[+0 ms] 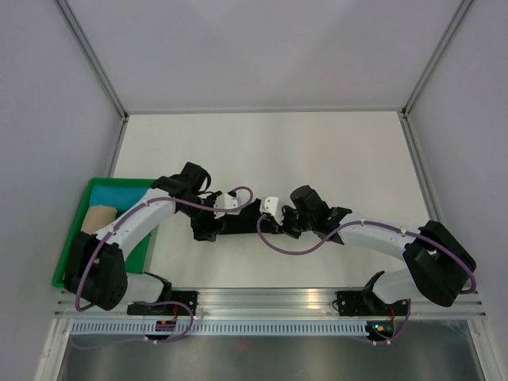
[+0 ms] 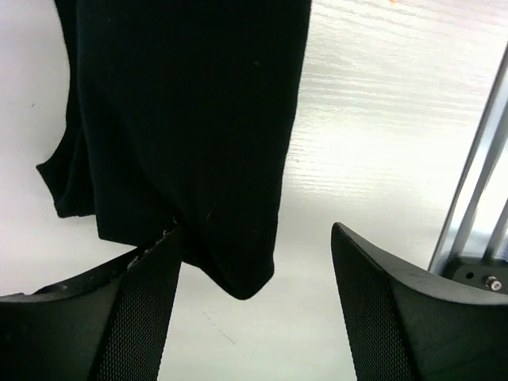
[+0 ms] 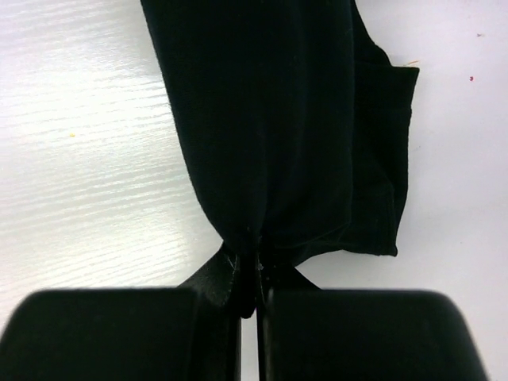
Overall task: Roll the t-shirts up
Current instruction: Roll the tshirt
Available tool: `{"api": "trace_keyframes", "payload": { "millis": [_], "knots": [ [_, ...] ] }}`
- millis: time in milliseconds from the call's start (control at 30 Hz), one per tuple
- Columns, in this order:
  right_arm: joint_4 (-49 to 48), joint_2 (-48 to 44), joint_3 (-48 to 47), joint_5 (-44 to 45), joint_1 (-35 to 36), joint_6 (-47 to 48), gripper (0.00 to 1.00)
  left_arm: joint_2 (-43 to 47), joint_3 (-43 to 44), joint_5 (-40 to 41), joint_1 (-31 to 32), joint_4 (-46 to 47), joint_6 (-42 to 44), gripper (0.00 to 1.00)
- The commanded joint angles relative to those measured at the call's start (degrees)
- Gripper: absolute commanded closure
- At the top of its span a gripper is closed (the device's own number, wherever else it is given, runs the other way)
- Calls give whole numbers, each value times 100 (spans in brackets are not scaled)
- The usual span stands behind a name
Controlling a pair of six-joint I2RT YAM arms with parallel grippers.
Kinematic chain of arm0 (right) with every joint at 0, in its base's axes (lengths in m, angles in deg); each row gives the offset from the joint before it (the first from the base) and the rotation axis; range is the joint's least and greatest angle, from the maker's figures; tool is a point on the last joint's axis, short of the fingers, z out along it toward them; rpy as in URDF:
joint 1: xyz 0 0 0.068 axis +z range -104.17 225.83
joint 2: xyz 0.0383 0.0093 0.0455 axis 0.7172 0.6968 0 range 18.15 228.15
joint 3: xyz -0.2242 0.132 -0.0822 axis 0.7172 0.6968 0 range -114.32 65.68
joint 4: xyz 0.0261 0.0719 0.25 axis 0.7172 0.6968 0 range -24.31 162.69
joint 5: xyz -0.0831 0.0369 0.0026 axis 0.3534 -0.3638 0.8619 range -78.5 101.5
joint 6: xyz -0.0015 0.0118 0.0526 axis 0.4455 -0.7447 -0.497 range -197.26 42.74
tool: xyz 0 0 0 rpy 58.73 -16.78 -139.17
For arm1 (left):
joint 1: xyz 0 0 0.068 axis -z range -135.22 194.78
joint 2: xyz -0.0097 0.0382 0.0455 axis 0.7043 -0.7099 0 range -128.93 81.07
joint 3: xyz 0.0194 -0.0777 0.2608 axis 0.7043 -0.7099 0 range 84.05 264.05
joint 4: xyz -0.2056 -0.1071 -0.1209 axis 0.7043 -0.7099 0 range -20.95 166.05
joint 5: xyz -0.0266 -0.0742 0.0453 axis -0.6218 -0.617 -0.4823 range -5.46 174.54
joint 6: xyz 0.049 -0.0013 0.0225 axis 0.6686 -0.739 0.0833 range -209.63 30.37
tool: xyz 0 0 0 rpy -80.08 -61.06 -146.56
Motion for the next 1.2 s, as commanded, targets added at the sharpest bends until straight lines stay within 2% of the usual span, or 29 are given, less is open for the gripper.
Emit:
{"api": "trace_keyframes", "payload": {
  "millis": [0, 100, 167, 200, 333, 467, 567, 633, 700, 733, 833, 933, 1167],
  "knots": [
    [36, -3, -211, -548, -63, -228, 100, 239, -336, 205, -26, 652, -351, 21],
    [44, -47, -202, -742, -124, -271, 100, 20, -583, 513, -26, 1146, -527, 25],
    [219, -38, -280, -882, -195, -289, 100, -174, -505, 470, -52, 1059, -501, 55],
    [307, -38, -316, -944, -195, -307, 100, -192, -391, 278, -113, 963, -458, 75],
    [957, -20, -588, -1654, -318, -325, 100, -52, -66, -398, -316, 155, -27, 97],
    [1467, 6, -729, -2357, -353, -491, 100, 54, 111, -795, -474, -784, 606, 98],
    [1634, 67, -720, -2780, -450, -710, 100, -42, 120, -805, -562, -1050, 834, 98],
    [1653, 137, -615, -2887, -572, -799, 100, -209, 137, -813, -676, -1112, 861, 93],
    [1609, 208, -553, -2878, -695, -1027, 100, -394, 251, -1049, -878, -990, 721, 78],
    [1531, 304, -544, -2913, -853, -1115, 100, -438, 304, -1181, -948, -920, 573, 58],
    [1442, 454, -614, -3009, -995, -1273, 100, -500, 340, -1691, -1054, -631, 205, 47],
    [1363, 481, -641, -3027, -995, -1326, 100, -403, 59, -1885, -1054, -8, -288, 46],
    [1301, 437, -623, -2834, -1004, -1414, 97, -710, -65, -2342, -1054, 206, -633, 49]
  ]
}}
